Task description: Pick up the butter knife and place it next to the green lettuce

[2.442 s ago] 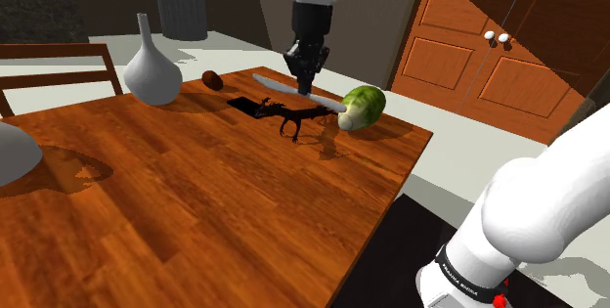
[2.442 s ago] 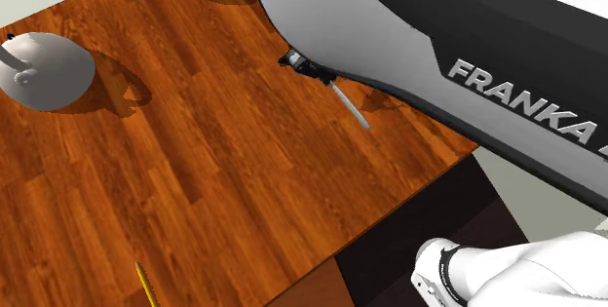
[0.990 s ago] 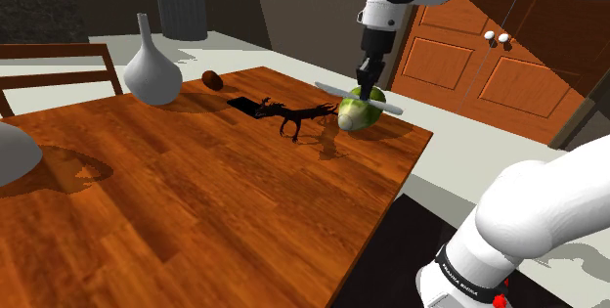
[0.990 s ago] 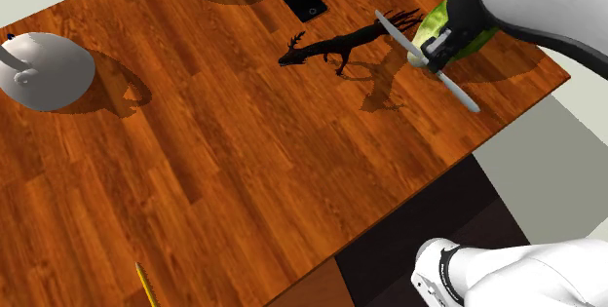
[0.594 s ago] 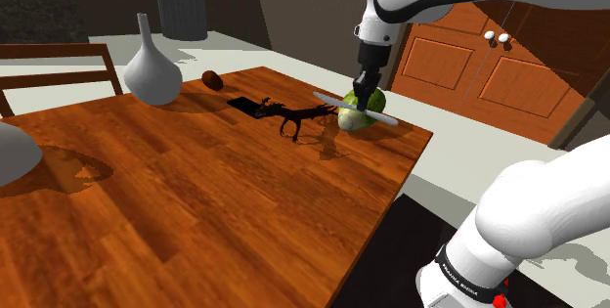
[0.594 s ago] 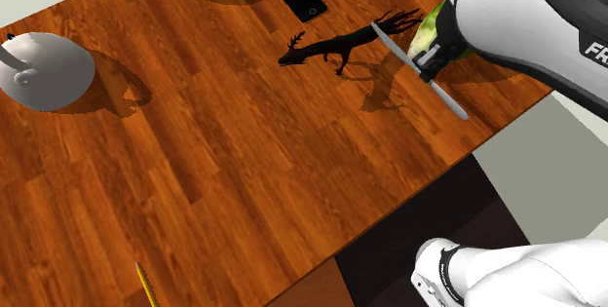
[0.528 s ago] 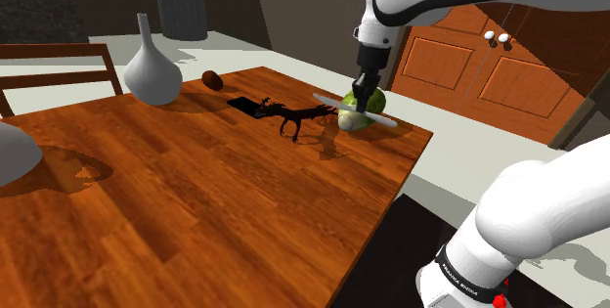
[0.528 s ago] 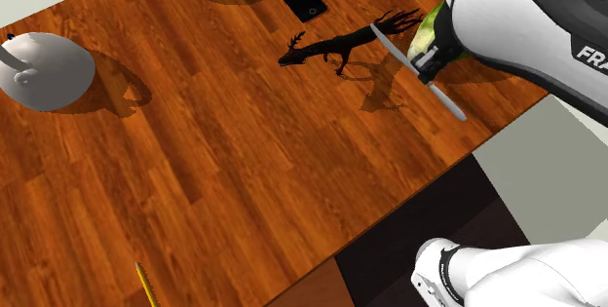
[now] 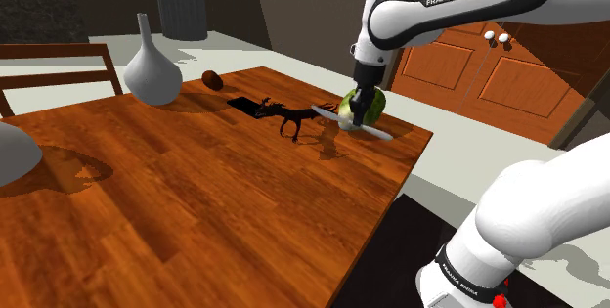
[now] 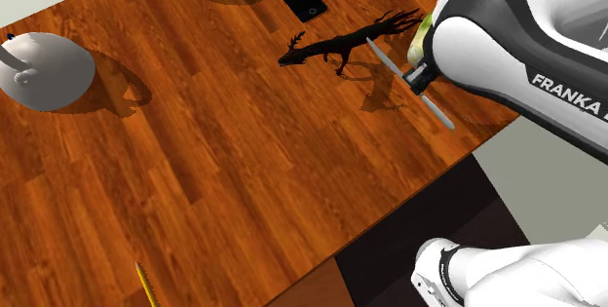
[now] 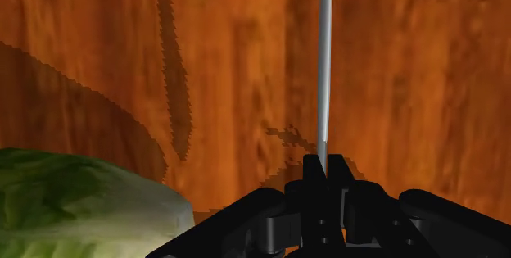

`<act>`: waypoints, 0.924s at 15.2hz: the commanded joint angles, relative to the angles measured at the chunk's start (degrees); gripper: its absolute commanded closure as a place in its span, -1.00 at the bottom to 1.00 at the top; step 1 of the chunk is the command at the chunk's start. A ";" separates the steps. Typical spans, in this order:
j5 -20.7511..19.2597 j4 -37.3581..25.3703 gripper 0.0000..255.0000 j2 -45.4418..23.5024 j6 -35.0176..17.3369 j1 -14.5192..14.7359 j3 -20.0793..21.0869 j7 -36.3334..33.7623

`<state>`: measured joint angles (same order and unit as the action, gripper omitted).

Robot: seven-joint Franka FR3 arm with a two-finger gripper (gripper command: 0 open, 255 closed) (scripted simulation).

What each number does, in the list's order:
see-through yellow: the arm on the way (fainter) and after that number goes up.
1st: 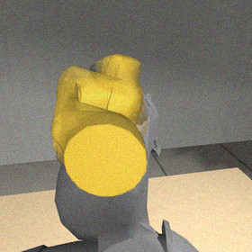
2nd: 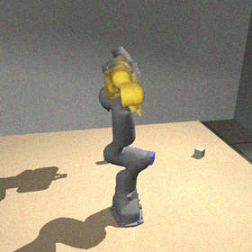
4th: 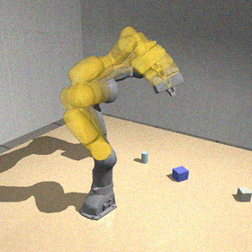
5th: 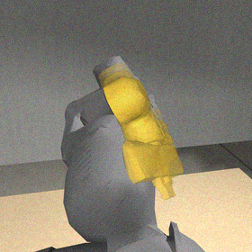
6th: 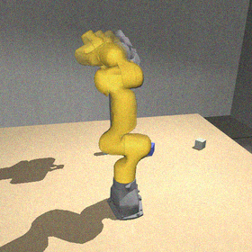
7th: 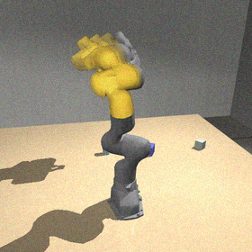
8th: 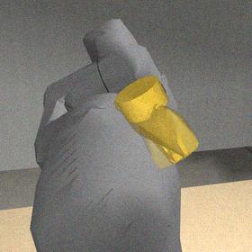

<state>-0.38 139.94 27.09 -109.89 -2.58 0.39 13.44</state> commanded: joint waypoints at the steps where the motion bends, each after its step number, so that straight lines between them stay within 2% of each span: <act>1: -0.01 1.13 1.00 -0.64 -1.79 -0.01 0.00 -0.01; 14: -0.07 8.07 1.00 -4.86 -12.96 -0.03 0.02 -0.13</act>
<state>-0.48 147.47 22.66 -121.84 -2.65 0.35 13.41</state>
